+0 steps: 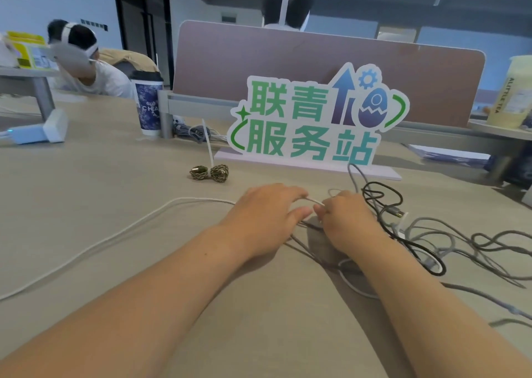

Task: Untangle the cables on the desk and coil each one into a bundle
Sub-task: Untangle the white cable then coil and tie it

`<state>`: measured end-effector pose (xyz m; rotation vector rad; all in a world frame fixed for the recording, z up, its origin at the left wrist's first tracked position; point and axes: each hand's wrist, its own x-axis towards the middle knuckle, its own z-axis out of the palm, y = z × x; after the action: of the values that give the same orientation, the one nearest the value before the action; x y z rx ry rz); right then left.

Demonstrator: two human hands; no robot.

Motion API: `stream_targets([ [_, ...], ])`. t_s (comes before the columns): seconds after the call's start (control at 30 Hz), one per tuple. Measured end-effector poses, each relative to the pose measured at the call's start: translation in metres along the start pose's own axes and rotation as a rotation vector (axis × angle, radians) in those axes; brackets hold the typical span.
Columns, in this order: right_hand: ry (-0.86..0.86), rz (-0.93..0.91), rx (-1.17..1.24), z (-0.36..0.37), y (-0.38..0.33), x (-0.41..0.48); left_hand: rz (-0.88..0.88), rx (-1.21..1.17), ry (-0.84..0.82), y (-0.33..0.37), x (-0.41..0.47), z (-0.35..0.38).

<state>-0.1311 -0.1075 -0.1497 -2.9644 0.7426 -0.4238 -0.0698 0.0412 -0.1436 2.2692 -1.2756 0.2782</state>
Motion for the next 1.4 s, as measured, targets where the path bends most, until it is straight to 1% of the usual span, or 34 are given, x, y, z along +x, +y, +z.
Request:
stream_targets([
  [0.07,-0.001,-0.031,0.014,0.001,-0.003,-0.002,0.014,-0.002,0.016,-0.005,0.004,0.004],
  [0.17,-0.002,-0.044,0.04,0.0,-0.004,-0.002,0.009,-0.032,0.128,-0.014,0.006,0.002],
  [0.2,-0.001,-0.056,0.043,0.0,-0.004,-0.001,0.03,-0.02,0.135,-0.016,0.006,0.002],
  [0.23,0.001,-0.074,0.043,0.0,-0.004,-0.001,0.056,-0.008,0.105,-0.016,0.006,0.002],
  [0.33,-0.015,-0.12,0.038,0.001,-0.007,-0.002,0.045,0.071,-0.114,-0.013,0.008,0.004],
  [0.37,-0.024,-0.129,0.038,0.002,-0.008,-0.003,0.038,0.098,-0.157,-0.013,0.008,0.005],
  [0.4,-0.029,-0.132,0.045,0.002,-0.008,-0.003,0.039,0.116,-0.163,-0.014,0.008,0.005],
  [0.5,-0.005,-0.12,0.071,0.003,-0.009,-0.002,0.085,0.111,-0.032,-0.015,0.01,0.004],
  [0.67,0.01,-0.075,0.08,-0.002,-0.003,-0.001,0.056,-0.047,0.056,-0.002,0.006,0.002],
  [0.73,0.061,-0.038,0.125,-0.005,0.005,0.001,0.026,-0.069,0.11,-0.004,0.006,-0.004],
  [0.8,0.127,0.019,0.231,-0.008,0.015,0.005,-0.055,-0.076,0.203,-0.014,0.007,-0.013],
  [0.9,0.259,0.123,0.333,-0.009,0.024,0.009,-0.226,-0.087,0.403,-0.033,0.009,-0.027],
  [0.93,0.315,0.151,0.352,-0.009,0.023,0.009,-0.26,-0.065,0.439,-0.039,0.011,-0.03],
  [1.0,0.397,0.158,0.377,-0.008,0.019,0.007,-0.314,-0.046,0.454,-0.049,0.012,-0.03],
  [1.03,0.375,0.138,0.389,-0.009,0.017,0.005,-0.34,-0.046,0.442,-0.053,0.013,-0.029],
  [1.07,0.316,0.099,0.42,-0.008,0.016,0.004,-0.371,-0.041,0.421,-0.058,0.012,-0.027],
  [1.17,0.029,-0.049,0.503,-0.017,0.013,0.0,-0.455,0.024,0.314,-0.069,0.007,-0.02],
  [1.23,-0.105,-0.084,0.587,-0.03,0.011,-0.003,-0.471,0.062,0.263,-0.069,0.005,-0.017],
  [1.27,-0.126,-0.073,0.564,-0.035,0.01,-0.005,-0.474,0.057,0.254,-0.067,0.006,-0.016],
  [1.3,-0.1,-0.084,0.426,-0.038,0.008,-0.006,-0.473,0.04,0.248,-0.064,0.007,-0.016],
  [1.37,0.017,-0.166,0.007,-0.044,0.007,-0.011,-0.46,-0.01,0.246,-0.059,0.008,-0.017],
  [1.4,0.065,-0.205,-0.132,-0.045,0.008,-0.013,-0.449,-0.035,0.25,-0.058,0.009,-0.017],
])
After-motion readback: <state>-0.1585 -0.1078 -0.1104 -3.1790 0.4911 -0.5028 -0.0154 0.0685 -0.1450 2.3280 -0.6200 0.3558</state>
